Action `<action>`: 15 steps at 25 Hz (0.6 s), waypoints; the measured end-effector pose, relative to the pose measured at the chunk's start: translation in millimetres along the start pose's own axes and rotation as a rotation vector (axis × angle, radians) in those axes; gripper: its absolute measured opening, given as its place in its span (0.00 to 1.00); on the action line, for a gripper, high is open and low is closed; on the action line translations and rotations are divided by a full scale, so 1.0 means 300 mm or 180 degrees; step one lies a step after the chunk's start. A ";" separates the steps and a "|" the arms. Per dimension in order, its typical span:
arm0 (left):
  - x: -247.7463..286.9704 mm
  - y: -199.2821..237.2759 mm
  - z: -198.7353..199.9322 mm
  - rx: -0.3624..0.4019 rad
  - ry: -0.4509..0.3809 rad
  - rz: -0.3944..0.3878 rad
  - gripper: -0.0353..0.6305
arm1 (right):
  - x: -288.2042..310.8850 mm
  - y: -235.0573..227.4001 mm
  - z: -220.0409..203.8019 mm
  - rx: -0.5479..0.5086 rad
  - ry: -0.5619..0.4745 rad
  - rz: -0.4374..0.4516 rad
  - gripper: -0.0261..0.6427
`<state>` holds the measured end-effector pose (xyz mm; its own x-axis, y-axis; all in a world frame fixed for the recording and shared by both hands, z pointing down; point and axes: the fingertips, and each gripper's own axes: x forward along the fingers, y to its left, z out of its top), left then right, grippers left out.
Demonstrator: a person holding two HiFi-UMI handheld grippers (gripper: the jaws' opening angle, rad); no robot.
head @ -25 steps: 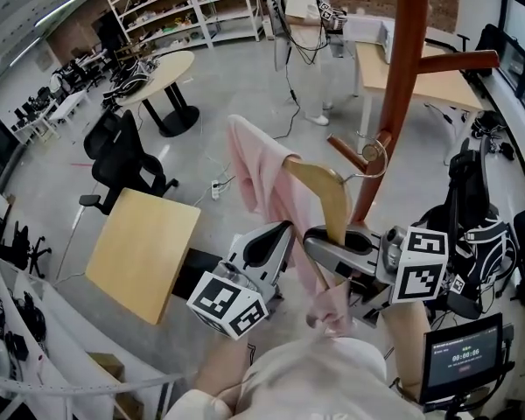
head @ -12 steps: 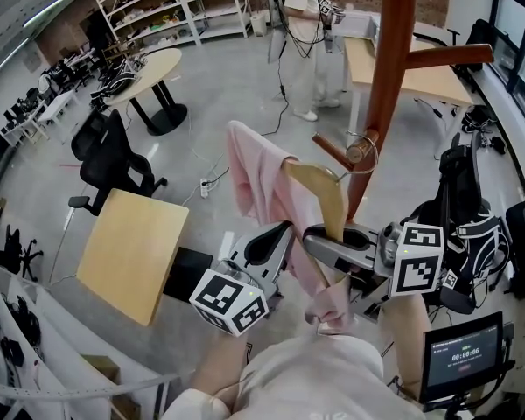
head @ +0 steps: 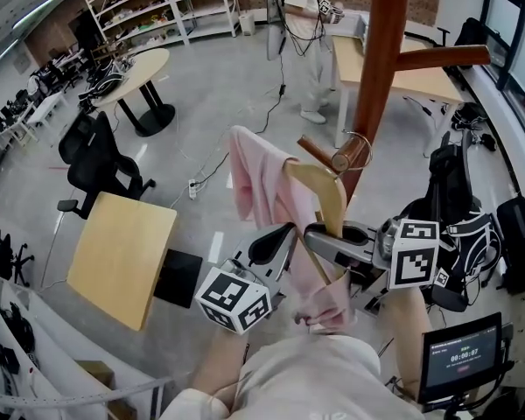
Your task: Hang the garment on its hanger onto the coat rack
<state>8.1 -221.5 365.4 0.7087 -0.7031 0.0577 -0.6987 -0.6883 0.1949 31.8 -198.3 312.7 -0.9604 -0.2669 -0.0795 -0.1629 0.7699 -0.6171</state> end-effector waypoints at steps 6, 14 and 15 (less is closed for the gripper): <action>0.056 -0.023 -0.017 -0.0045 0.0026 -0.0112 0.06 | -0.029 -0.061 0.013 0.0006 0.0002 -0.0155 0.08; 0.096 -0.049 -0.040 -0.0052 0.0094 -0.0262 0.06 | -0.054 -0.083 0.018 -0.0212 0.0118 -0.0278 0.08; 0.102 -0.052 -0.039 -0.0051 0.0095 -0.0272 0.06 | -0.063 -0.087 0.020 -0.0257 0.0140 -0.0330 0.08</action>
<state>41.9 -230.1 375.7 0.7685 -0.6360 0.0694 -0.6340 -0.7425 0.2161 55.5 -216.8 325.4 -0.9462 -0.3231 0.0171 -0.2777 0.7840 -0.5551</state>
